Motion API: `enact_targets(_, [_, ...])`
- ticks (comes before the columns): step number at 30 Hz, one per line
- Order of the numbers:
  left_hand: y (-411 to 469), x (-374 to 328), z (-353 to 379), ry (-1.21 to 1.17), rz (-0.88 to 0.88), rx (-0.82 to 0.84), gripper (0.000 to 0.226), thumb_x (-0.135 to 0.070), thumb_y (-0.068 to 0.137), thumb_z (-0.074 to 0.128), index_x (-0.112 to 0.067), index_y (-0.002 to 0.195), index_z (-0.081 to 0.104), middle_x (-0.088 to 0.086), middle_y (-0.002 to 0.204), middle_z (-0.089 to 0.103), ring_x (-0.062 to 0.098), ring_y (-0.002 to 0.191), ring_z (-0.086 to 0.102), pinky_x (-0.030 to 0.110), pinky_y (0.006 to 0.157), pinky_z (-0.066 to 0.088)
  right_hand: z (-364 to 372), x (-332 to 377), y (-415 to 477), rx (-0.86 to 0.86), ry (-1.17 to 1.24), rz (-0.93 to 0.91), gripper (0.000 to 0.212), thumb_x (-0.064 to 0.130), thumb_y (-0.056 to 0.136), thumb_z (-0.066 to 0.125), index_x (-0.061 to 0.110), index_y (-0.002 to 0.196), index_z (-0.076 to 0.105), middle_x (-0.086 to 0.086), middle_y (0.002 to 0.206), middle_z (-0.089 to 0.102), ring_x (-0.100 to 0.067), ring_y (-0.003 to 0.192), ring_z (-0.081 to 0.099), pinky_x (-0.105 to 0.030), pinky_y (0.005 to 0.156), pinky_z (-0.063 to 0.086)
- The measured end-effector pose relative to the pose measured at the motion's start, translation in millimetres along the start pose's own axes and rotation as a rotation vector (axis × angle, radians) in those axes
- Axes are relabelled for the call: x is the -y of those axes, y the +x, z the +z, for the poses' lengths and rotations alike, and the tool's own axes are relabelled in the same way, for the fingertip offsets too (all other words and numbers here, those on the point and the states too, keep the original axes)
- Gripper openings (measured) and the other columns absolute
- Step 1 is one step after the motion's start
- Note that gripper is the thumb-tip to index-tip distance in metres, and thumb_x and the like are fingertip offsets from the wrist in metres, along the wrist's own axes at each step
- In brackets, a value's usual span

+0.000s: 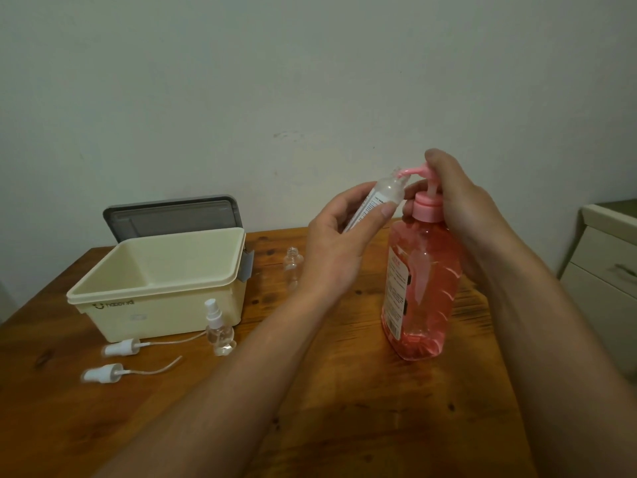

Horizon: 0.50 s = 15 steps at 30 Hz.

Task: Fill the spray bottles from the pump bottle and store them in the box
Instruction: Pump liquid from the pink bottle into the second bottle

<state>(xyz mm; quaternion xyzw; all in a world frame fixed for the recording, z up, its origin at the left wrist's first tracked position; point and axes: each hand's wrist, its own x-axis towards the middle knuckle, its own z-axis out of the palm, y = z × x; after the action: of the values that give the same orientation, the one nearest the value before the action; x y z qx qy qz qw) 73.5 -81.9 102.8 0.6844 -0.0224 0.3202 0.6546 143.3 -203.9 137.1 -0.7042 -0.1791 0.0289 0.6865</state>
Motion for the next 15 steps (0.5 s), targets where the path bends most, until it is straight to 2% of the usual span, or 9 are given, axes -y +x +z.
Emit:
enact_targets(4, [0.2,-0.3,1.4,-0.004,-0.019,0.009,0.029,-0.021,0.089,0.068,-0.027,0.117,0.063,-0.012,0.107,0.067,-0.006,0.093,0.064,0.023,0.082,0.057,-0.6,2.1,0.3,-0.017,-0.001,-0.017,0.042,0.05,0.093,0.044,0.017,0.081,0.067,0.0,0.064,0.068,-0.024,0.07,0.06,-0.041,0.07,0.048])
enact_targets(8, [-0.5,4.1,-2.3,0.036,-0.023,0.029,0.034,-0.021,0.088,0.07,-0.027,0.12,0.059,-0.009,0.114,0.066,0.0,0.101,0.062,0.025,0.088,0.056,-1.0,2.2,-0.9,-0.019,0.043,-0.001,0.038,0.047,0.093,0.047,0.015,0.083,0.064,-0.001,0.061,0.067,-0.026,0.071,0.057,-0.04,0.069,0.046])
enact_targets(11, [-2.4,5.9,-3.7,0.048,-0.025,0.071,0.046,-0.015,0.084,0.073,-0.025,0.125,0.055,-0.008,0.115,0.063,-0.003,0.099,0.061,0.019,0.082,0.055,1.1,2.1,-0.4,-0.01,0.053,0.02,0.044,0.055,0.092,0.047,0.016,0.08,0.064,-0.003,0.065,0.066,-0.025,0.066,0.057,-0.04,0.067,0.046])
enact_targets(13, [-3.1,5.6,-2.9,0.037,-0.028,0.073,0.047,-0.012,0.084,0.073,-0.022,0.126,0.054,-0.009,0.11,0.062,-0.01,0.091,0.06,0.013,0.076,0.053,2.1,1.1,1.0,-0.007,0.043,0.019,0.047,0.059,0.09,0.045,0.018,0.078,0.064,-0.005,0.068,0.065,-0.024,0.063,0.057,-0.039,0.066,0.046])
enact_targets(15, [-3.1,6.5,-2.1,0.011,-0.035,0.061,0.047,-0.011,0.083,0.074,-0.02,0.124,0.053,-0.007,0.111,0.062,-0.009,0.09,0.061,0.011,0.074,0.052,1.5,0.2,1.4,-0.006,0.045,0.016,0.046,0.059,0.089,0.045,0.019,0.078,0.065,-0.005,0.069,0.066,-0.023,0.062,0.057,-0.04,0.066,0.046])
